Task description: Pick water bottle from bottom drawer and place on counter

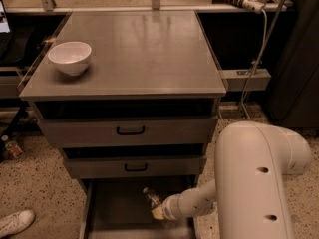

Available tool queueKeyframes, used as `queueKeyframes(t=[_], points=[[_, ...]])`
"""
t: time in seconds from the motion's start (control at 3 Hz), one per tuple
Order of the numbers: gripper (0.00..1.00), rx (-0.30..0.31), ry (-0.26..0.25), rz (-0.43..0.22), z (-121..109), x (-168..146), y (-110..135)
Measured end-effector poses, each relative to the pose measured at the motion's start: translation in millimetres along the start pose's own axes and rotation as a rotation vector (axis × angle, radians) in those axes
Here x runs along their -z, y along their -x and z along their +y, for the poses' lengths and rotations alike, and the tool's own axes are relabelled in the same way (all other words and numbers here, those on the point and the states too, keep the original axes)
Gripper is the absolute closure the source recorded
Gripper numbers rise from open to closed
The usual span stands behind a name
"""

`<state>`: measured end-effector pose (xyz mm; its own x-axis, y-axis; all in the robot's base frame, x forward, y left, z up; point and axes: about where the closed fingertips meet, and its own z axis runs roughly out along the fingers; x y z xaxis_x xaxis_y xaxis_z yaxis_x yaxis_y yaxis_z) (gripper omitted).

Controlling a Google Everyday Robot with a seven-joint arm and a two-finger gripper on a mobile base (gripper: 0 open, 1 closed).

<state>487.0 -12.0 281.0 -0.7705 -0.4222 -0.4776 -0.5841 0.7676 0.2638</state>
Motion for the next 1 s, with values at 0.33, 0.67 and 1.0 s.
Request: queueKeyframes(t=[0.33, 0.67, 1.0], points=[[1.00, -0.016, -0.066, -0.041, 5, 60, 10], [1.00, -0.008, -0.159, -0.067, 18, 144, 1], [1.00, -0.008, -0.159, -0.067, 18, 144, 0]])
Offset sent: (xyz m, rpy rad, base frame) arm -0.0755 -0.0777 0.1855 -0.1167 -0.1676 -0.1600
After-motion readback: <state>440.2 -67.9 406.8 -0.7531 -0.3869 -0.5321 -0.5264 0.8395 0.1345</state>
